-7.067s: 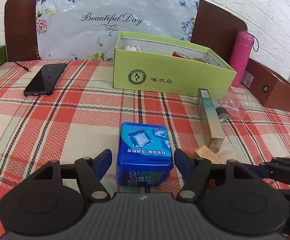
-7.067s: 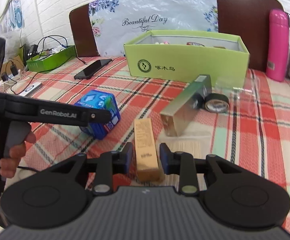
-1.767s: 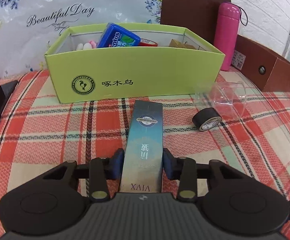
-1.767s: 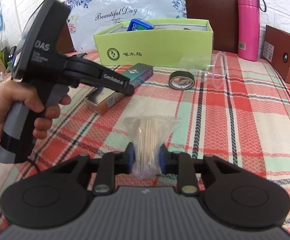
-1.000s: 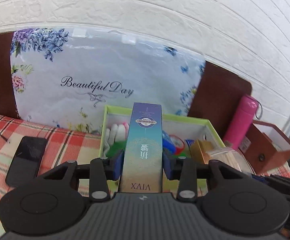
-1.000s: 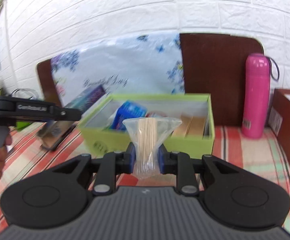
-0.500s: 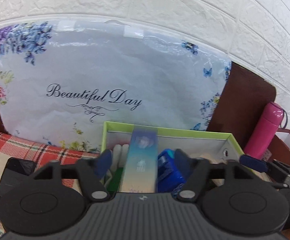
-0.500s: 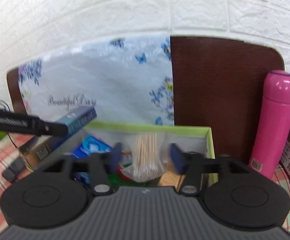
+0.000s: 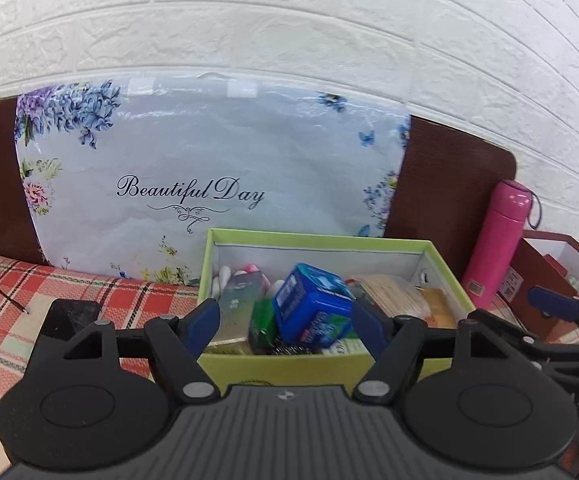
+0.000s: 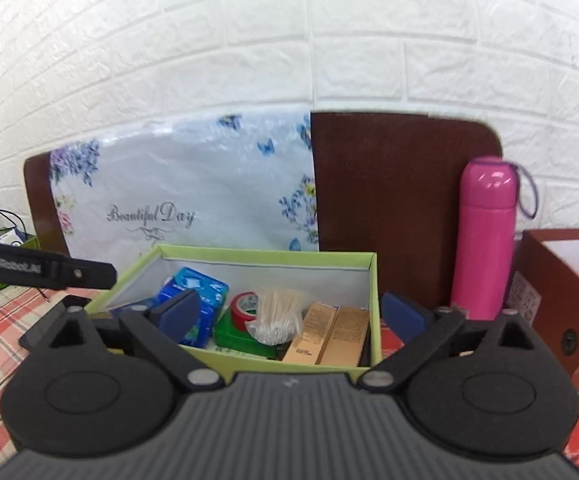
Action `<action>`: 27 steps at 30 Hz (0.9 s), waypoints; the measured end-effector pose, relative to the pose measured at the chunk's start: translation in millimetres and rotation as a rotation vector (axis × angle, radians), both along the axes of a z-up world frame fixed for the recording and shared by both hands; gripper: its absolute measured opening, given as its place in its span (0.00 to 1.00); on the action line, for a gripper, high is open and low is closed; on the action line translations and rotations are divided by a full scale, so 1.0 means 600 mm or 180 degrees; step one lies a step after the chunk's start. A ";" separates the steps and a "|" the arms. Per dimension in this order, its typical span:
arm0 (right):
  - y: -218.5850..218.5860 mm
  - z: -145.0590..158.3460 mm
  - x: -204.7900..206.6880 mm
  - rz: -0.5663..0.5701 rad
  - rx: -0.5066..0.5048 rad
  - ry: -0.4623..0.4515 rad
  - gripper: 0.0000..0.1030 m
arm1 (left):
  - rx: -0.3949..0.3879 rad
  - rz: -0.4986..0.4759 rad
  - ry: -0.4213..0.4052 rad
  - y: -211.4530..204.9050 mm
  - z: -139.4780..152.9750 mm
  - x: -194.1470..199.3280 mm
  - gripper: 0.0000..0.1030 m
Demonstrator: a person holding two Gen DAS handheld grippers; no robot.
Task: Organize objects
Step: 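Withdraw both tools back over the table, then grasp the black tape roll with the left tool while the right grasps the clear cup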
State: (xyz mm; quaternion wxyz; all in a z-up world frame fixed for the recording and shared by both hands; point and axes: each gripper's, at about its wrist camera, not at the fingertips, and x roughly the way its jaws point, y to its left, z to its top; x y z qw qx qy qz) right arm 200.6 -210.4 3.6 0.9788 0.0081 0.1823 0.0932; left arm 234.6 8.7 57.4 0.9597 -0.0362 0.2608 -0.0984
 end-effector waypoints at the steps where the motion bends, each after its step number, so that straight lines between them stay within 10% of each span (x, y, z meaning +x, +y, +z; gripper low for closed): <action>1: -0.001 0.005 -0.015 0.0000 -0.0026 -0.0014 1.00 | 0.0015 -0.0005 -0.0005 -0.005 0.003 -0.011 0.74; 11: -0.038 0.000 -0.151 -0.0018 0.0055 -0.0039 1.00 | 0.0078 -0.0162 -0.0098 -0.033 -0.002 -0.114 0.76; 27: -0.102 -0.147 -0.261 -0.0328 0.0410 0.0546 1.00 | 0.0112 -0.0485 0.0348 -0.095 -0.134 -0.166 0.77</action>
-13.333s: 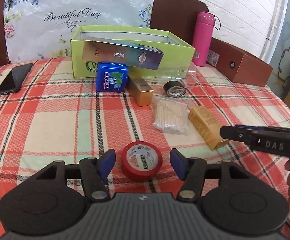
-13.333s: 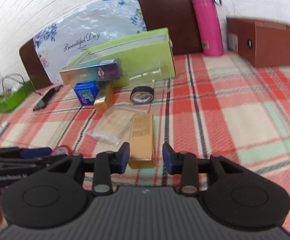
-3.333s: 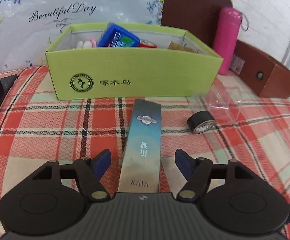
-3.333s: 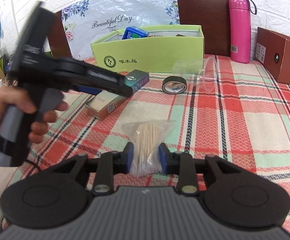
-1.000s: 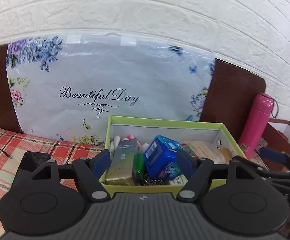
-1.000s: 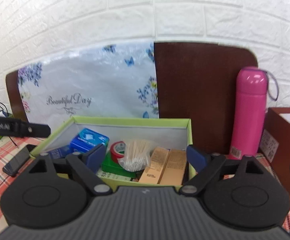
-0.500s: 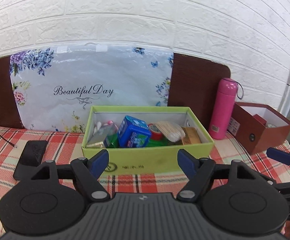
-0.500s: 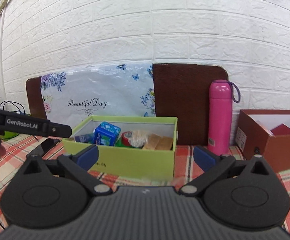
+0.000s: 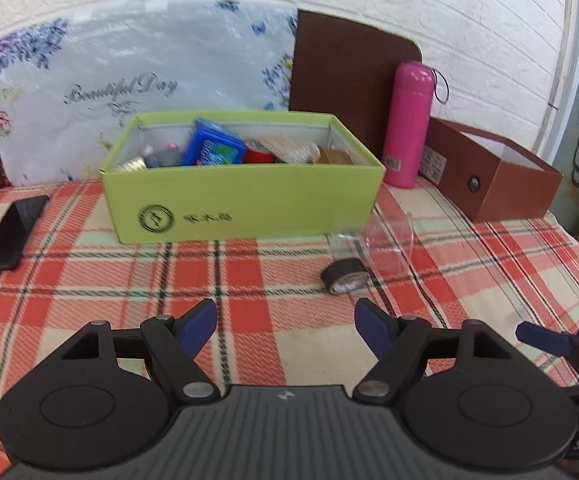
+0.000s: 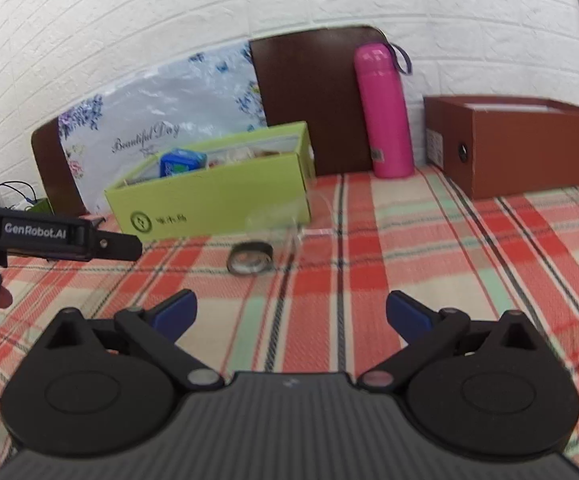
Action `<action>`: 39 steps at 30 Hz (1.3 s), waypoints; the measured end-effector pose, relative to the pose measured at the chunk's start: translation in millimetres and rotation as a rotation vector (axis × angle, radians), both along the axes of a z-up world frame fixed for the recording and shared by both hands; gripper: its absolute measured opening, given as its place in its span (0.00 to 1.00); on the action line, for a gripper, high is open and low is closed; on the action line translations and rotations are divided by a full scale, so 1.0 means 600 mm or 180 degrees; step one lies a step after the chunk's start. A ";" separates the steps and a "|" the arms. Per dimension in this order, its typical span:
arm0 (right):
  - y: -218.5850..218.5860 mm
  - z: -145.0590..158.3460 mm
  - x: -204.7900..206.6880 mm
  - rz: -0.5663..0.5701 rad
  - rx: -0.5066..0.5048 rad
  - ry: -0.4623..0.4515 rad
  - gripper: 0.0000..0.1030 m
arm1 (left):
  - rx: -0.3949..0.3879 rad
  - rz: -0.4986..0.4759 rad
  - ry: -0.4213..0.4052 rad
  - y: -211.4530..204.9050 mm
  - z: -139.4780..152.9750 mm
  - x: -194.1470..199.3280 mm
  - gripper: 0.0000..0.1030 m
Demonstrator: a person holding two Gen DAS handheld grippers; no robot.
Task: Organize objects
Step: 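Grasp the black tape roll with the left tool while the right grasps the clear cup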
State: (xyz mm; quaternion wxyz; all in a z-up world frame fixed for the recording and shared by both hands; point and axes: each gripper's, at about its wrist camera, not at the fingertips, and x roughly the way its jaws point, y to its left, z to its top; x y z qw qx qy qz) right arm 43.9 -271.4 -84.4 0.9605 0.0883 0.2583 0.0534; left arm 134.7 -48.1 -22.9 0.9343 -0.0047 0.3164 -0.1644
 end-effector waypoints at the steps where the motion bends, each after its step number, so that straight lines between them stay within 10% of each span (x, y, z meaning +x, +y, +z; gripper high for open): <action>1: -0.004 -0.005 -0.003 -0.0021 -0.0001 0.0021 0.99 | 0.0008 -0.0043 -0.0008 -0.007 -0.005 0.004 0.77; 13: -0.042 -0.019 -0.009 -0.0131 -0.0066 0.0112 0.86 | 0.0159 -0.0740 -0.0202 -0.114 -0.062 0.098 0.76; 15: -0.045 -0.020 -0.003 -0.0114 -0.0058 0.0144 0.81 | 0.0271 -0.0741 -0.0096 -0.126 -0.076 0.116 0.63; 17: -0.044 -0.019 0.004 -0.0058 -0.0071 0.0161 0.76 | 0.0182 -0.0753 0.0178 -0.117 -0.089 0.135 0.25; 19: -0.041 -0.017 0.015 -0.0002 -0.0110 0.0155 0.71 | -0.0050 -0.0688 0.0228 -0.092 -0.089 0.132 0.23; 29: -0.020 -0.001 0.156 0.0190 -0.0285 0.0010 0.66 | -0.0138 -0.0472 0.0210 -0.012 -0.078 0.076 0.23; 35: 0.018 -0.010 0.242 0.0150 -0.0507 0.0062 0.95 | -0.0165 -0.0204 0.0077 0.040 -0.069 0.045 0.25; 39: 0.047 -0.018 0.272 0.0193 -0.0584 0.0058 1.00 | -0.0124 -0.0275 0.0025 0.042 -0.064 0.053 0.53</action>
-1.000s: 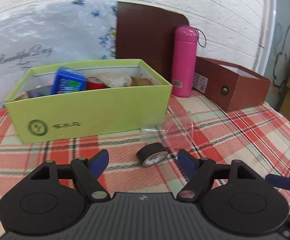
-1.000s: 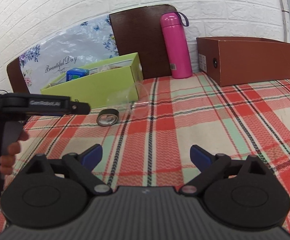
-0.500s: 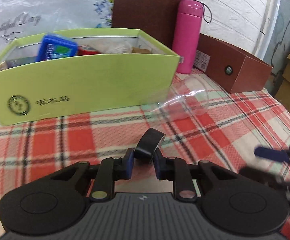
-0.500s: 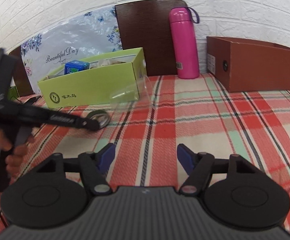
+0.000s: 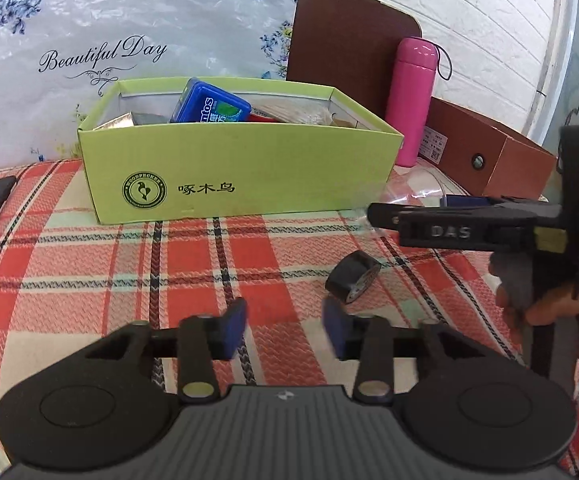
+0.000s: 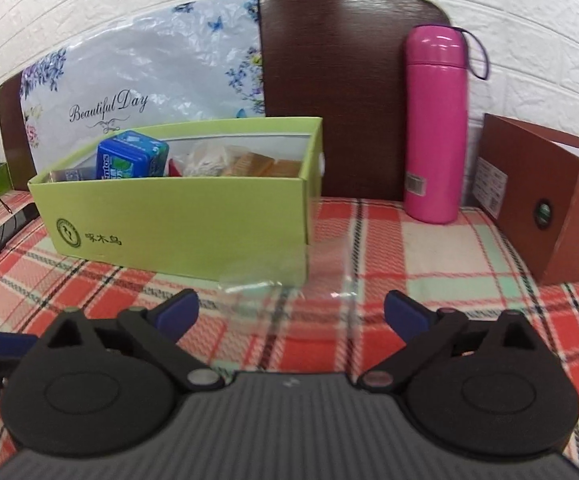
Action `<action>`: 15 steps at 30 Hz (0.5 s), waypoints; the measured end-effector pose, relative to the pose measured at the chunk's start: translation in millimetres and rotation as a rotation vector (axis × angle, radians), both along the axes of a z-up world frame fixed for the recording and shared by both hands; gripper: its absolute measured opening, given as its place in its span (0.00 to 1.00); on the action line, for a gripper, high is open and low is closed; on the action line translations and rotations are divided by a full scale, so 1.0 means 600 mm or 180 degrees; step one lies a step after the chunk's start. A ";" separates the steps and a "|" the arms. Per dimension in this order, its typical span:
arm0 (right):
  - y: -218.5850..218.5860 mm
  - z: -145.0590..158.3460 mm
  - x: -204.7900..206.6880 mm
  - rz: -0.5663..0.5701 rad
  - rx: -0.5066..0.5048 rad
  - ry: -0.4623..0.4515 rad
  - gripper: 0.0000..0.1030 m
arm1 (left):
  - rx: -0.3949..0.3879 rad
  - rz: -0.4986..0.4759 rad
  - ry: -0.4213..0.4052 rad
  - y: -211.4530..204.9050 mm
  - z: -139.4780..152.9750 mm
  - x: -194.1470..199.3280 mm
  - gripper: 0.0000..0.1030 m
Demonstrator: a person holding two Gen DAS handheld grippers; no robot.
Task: Organize objects
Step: 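Grasp the black tape roll with the left tool while the right grasps the clear cup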
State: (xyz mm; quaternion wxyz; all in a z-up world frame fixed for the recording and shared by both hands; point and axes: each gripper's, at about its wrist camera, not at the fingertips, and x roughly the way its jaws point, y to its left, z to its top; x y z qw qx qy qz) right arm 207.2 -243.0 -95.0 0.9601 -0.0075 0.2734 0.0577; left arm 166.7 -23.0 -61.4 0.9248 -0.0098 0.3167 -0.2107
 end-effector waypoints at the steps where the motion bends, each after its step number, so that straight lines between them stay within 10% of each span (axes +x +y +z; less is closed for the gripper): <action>1: 0.002 -0.003 0.005 0.0008 -0.0023 0.0007 0.90 | -0.0016 -0.0053 -0.0019 -0.003 0.002 0.001 0.53; 3: -0.005 -0.006 0.011 0.0024 0.0040 0.0126 0.72 | 0.0006 -0.0193 -0.0048 -0.017 0.005 0.006 0.54; 12: -0.054 0.003 -0.060 -0.0052 0.0309 0.0094 0.71 | 0.0213 -0.0505 -0.0077 -0.101 -0.010 0.054 0.56; 15: -0.068 0.010 -0.083 -0.0105 0.0354 0.0089 0.71 | 0.0152 -0.0543 0.0050 -0.105 -0.017 0.068 0.26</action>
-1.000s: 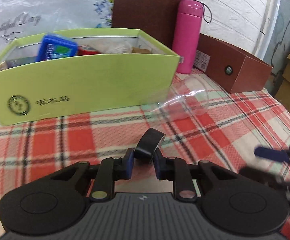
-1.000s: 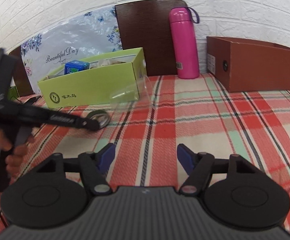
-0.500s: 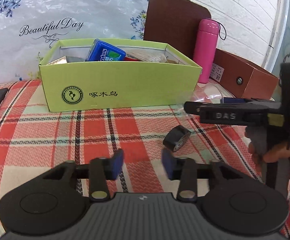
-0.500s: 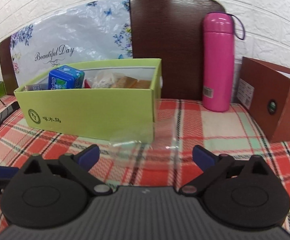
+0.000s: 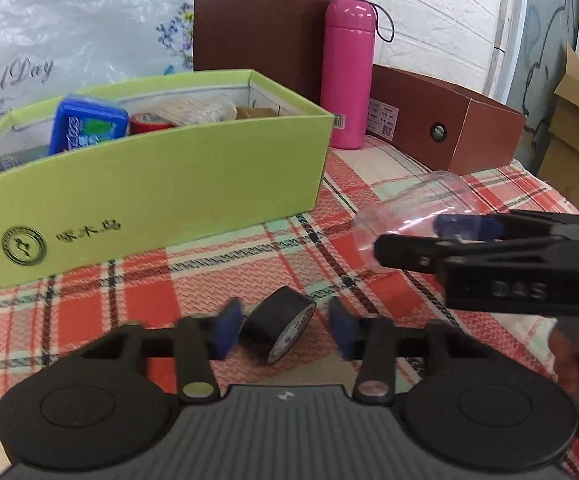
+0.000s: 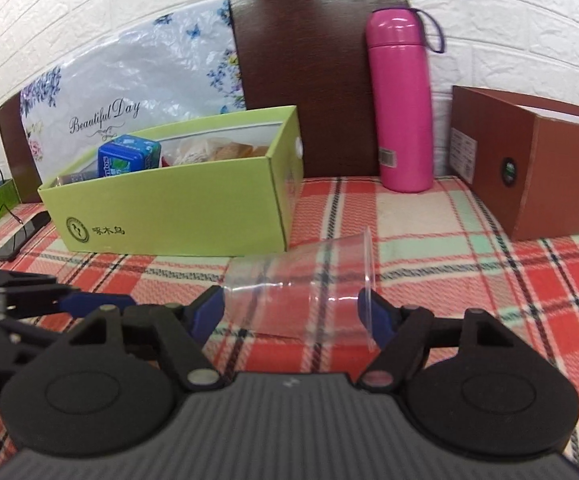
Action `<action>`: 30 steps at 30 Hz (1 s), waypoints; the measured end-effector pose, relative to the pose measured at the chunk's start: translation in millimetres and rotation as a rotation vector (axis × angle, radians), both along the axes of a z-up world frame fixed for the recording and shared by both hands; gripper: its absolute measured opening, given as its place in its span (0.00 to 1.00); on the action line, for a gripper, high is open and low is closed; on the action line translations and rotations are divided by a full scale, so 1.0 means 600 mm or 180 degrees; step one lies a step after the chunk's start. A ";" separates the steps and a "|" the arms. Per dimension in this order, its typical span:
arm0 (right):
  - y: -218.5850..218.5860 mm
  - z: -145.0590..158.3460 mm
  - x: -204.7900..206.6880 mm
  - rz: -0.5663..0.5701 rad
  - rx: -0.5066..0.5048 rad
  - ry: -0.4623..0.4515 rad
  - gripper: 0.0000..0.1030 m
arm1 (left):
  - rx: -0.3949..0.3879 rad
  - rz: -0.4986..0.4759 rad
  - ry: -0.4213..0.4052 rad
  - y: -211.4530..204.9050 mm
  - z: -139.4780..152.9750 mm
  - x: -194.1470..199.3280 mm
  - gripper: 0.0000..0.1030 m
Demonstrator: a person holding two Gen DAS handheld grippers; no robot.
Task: Organize objects
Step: 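Grasp the black tape roll with the left tool while the right grasps the clear cup, then carry the tape and cup into the lime-green box and open both tools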
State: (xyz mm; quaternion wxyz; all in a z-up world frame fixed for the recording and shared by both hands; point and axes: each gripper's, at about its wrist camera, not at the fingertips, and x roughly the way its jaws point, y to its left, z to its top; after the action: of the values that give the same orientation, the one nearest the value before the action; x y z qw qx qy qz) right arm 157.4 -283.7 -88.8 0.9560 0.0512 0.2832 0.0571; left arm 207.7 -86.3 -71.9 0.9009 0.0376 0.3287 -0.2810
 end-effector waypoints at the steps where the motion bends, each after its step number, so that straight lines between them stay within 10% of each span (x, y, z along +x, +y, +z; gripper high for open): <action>1: -0.002 0.004 -0.008 0.0012 0.0017 -0.0005 0.71 | -0.0044 0.0003 0.0105 0.003 -0.003 0.004 0.20; 14: 0.062 0.098 -0.027 0.0488 -0.0060 -0.0476 0.71 | -0.0379 0.0596 -0.0214 0.125 0.119 -0.028 0.20; 30: 0.137 0.162 0.176 0.0265 0.0000 -0.0818 0.71 | -0.0355 0.1011 -0.0406 0.190 0.208 0.140 0.20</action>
State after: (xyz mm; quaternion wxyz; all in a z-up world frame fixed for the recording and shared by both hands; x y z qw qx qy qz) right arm 263.1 -201.4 8.5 0.9812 0.0318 0.1604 0.1028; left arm 291.6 27.5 53.1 0.9537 -0.0471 0.2566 -0.1499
